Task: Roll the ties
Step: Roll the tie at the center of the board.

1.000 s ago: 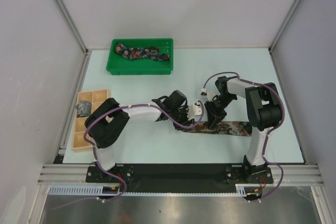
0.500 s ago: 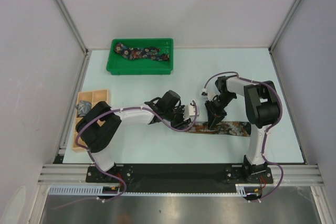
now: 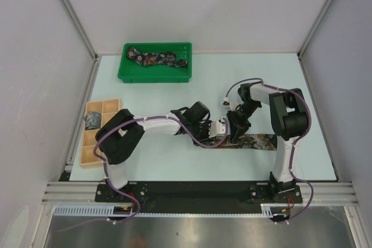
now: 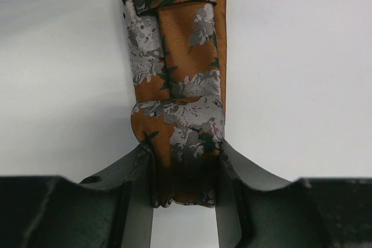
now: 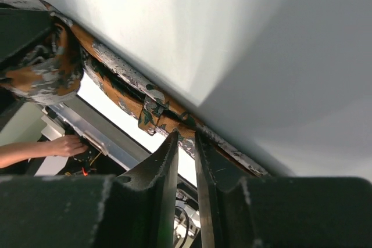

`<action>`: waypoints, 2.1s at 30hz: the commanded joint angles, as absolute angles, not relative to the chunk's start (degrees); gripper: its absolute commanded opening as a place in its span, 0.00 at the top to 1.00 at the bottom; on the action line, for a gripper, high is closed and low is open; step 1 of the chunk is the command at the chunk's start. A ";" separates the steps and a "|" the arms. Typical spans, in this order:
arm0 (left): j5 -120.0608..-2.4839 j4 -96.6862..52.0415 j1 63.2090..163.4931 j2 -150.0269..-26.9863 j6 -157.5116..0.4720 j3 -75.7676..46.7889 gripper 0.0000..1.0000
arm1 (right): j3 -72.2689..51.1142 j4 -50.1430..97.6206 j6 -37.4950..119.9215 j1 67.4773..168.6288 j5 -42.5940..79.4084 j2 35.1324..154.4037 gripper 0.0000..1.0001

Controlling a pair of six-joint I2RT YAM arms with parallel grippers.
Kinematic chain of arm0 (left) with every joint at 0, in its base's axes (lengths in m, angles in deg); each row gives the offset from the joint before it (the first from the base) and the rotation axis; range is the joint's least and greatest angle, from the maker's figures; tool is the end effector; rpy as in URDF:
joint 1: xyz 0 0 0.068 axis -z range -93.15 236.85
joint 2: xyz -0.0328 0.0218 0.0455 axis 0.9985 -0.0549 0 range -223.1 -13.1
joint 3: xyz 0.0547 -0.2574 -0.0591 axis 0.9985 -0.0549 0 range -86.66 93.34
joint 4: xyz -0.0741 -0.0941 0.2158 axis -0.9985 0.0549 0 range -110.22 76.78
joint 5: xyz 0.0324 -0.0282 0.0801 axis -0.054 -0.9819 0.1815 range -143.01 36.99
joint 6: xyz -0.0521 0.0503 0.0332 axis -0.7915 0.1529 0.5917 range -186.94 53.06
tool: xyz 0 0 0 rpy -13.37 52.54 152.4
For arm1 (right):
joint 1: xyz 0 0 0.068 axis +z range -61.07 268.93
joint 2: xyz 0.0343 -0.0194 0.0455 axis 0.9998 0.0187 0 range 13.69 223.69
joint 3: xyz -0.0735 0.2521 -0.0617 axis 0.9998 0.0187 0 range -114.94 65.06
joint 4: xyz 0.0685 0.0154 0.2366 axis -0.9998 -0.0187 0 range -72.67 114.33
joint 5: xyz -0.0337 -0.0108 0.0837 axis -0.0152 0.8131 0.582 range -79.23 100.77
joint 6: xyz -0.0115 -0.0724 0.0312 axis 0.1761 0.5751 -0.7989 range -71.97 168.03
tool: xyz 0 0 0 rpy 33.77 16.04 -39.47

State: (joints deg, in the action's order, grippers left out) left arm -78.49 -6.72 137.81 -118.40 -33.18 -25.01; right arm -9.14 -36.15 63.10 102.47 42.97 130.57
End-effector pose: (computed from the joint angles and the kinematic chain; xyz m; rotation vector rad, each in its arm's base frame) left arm 0.2101 -0.3057 0.1360 1.8502 1.7760 -0.6849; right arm 0.2997 0.1098 0.1063 0.6039 -2.7467 -0.8157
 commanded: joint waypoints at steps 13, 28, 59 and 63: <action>-72.26 -0.44 138.97 -124.63 -33.36 -20.92 0.89 | 0.63 -15.24 46.81 99.12 70.17 122.49 0.57; -72.44 -1.85 139.06 -124.72 -33.63 -21.97 0.84 | 2.48 -7.66 41.70 105.89 71.68 126.27 0.59; -94.31 -29.17 132.29 -115.49 -53.93 -32.43 0.09 | 6.17 -13.02 52.33 103.43 58.15 129.18 1.00; -94.06 -35.32 133.34 -117.25 -55.77 -34.18 0.08 | 5.99 -13.28 52.42 103.69 55.07 129.26 1.00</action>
